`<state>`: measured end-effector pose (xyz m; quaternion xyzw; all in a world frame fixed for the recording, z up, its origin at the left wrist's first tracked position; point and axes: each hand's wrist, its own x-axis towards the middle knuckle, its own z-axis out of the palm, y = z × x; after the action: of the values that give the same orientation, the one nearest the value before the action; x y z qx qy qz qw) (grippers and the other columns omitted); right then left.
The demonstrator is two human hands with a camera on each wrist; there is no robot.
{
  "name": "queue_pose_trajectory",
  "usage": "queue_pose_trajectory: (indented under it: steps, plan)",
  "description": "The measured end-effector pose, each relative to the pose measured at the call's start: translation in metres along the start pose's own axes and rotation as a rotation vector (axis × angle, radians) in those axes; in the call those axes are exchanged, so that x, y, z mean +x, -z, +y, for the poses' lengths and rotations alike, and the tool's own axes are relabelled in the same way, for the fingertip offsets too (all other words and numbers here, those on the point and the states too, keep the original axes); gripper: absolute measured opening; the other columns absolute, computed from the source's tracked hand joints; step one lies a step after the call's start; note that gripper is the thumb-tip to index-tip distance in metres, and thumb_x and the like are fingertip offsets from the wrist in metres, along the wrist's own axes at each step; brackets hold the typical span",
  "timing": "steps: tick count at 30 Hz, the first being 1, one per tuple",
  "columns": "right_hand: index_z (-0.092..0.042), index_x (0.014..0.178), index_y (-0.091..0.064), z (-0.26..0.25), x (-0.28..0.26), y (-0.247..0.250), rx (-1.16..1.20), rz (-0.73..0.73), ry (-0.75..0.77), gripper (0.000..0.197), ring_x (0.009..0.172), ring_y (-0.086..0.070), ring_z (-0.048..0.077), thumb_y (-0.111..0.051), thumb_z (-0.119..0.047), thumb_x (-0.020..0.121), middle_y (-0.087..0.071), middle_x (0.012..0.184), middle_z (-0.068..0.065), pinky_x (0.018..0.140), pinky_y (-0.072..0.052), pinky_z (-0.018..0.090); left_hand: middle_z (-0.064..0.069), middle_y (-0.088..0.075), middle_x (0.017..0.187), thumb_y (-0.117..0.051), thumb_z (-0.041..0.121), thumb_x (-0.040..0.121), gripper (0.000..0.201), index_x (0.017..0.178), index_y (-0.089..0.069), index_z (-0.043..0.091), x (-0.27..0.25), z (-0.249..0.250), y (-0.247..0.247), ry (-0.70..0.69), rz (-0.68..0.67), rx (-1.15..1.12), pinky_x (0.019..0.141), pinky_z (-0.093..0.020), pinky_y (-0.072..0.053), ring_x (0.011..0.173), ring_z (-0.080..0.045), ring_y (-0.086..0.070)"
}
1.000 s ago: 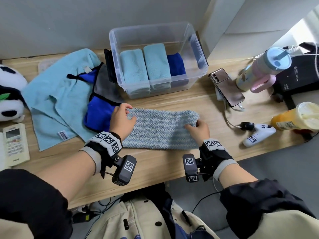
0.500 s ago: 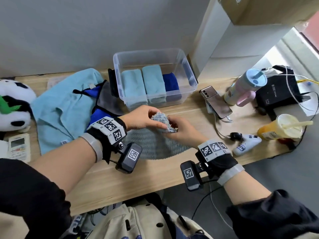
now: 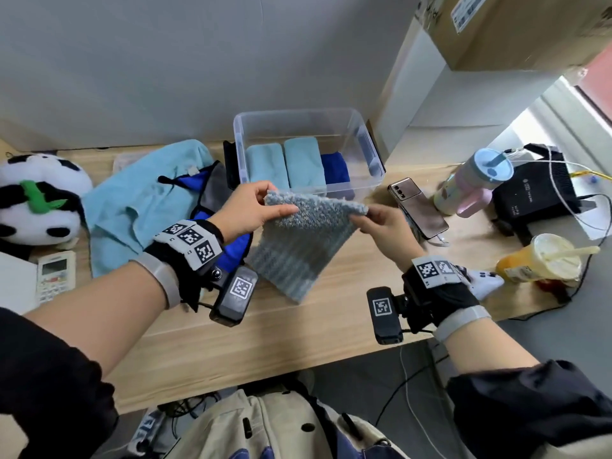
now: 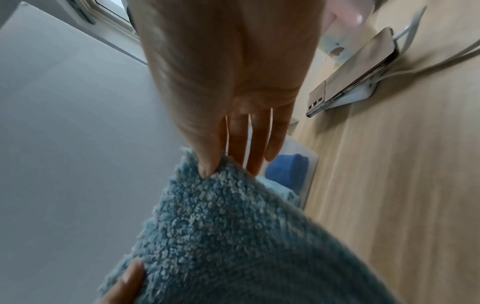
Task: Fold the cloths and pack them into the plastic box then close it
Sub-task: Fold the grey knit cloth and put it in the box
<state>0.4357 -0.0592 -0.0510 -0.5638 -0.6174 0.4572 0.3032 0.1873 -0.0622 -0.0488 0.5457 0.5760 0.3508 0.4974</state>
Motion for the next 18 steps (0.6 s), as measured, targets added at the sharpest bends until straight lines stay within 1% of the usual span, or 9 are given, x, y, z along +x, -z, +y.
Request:
queue_pose_trajectory:
  steps: [1,3,6,8,9,11,12,15,18]
  plan:
    - [-0.008,0.1,-0.066,-0.005,0.004,-0.001,0.023,0.021,0.024,0.014,0.065,-0.058,-0.009,-0.055,-0.004,0.091,-0.066,0.075,-0.012,0.071,-0.049,0.015,-0.009,-0.05,0.068,-0.078,0.023,0.071,0.03,0.068,-0.049,0.016,0.001,0.005,0.003,-0.009,0.028,-0.012,0.065,-0.027,-0.04,0.067,-0.014,-0.048]
    - [-0.011,0.098,-0.065,-0.016,0.014,-0.002,0.057,0.046,0.058,0.016,0.077,-0.061,0.004,-0.051,-0.005,0.093,-0.067,0.083,-0.001,0.083,-0.051,0.032,-0.004,-0.051,0.065,-0.078,0.023,0.071,0.03,0.069,-0.049,0.016,0.004,0.016,0.008,-0.036,0.069,-0.037,0.061,-0.023,-0.043,0.062,-0.011,-0.049]
    - [-0.015,0.096,-0.062,-0.033,0.023,-0.004,0.09,0.063,0.108,0.019,0.092,-0.059,0.017,-0.046,-0.005,0.095,-0.064,0.095,0.006,0.092,-0.048,0.042,0.001,-0.054,0.063,-0.082,0.034,0.065,0.03,0.07,-0.055,0.021,0.011,0.029,0.018,-0.07,0.129,-0.052,0.063,-0.025,-0.043,0.06,-0.01,-0.049]
    - [-0.019,0.093,-0.06,-0.044,0.026,-0.003,0.125,0.09,0.156,0.022,0.092,-0.056,0.018,-0.043,-0.005,0.095,-0.061,0.093,0.004,0.092,-0.047,0.041,-0.01,-0.058,0.074,-0.083,0.052,0.055,0.043,0.077,-0.066,0.019,0.012,0.036,0.024,-0.086,0.148,-0.064,0.071,-0.035,-0.043,0.071,-0.018,-0.05]
    - [-0.019,0.092,-0.06,-0.048,0.025,-0.003,0.158,0.101,0.187,0.023,0.09,-0.054,0.017,-0.043,-0.005,0.094,-0.06,0.091,0.003,0.09,-0.046,0.039,-0.013,-0.059,0.08,-0.083,0.054,0.053,0.049,0.082,-0.07,0.016,0.011,0.039,0.027,-0.084,0.142,-0.095,0.075,-0.039,-0.043,0.076,-0.021,-0.051]
    - [-0.019,0.087,-0.06,-0.053,0.022,0.0,0.232,0.111,0.216,0.022,0.088,-0.052,0.014,-0.042,-0.006,0.092,-0.058,0.087,0.0,0.085,-0.045,0.033,-0.012,-0.067,0.086,-0.084,0.042,0.058,0.04,0.084,-0.073,0.013,0.005,0.045,0.028,-0.079,0.107,-0.22,0.085,-0.04,-0.047,0.082,-0.021,-0.058]
    - [-0.019,0.083,-0.059,-0.055,0.018,0.001,0.264,0.108,0.208,0.022,0.084,-0.051,0.011,-0.042,-0.007,0.091,-0.057,0.082,-0.003,0.081,-0.044,0.029,-0.006,-0.072,0.085,-0.081,0.033,0.06,0.031,0.084,-0.073,0.014,0.002,0.044,0.027,-0.067,0.081,-0.275,0.088,-0.035,-0.049,0.083,-0.017,-0.063]
    - [-0.015,0.066,-0.055,-0.037,0.005,-0.001,0.284,0.066,0.132,0.023,0.07,-0.047,0.004,-0.042,-0.007,0.084,-0.055,0.066,-0.013,0.067,-0.039,0.019,0.004,-0.074,0.082,-0.072,0.016,0.064,0.02,0.084,-0.072,0.016,-0.012,0.026,0.022,0.013,-0.042,-0.348,0.083,-0.023,-0.055,0.08,-0.007,-0.069]
    - [-0.01,0.068,-0.06,0.0,-0.013,-0.015,0.247,-0.002,-0.052,0.015,0.07,-0.052,0.005,-0.047,-0.016,0.074,-0.06,0.066,-0.011,0.069,-0.04,0.019,0.006,-0.072,0.073,-0.068,0.003,0.074,0.013,0.081,-0.071,0.014,-0.03,-0.012,0.01,0.137,-0.164,-0.266,0.072,-0.016,-0.055,0.071,-0.003,-0.066]
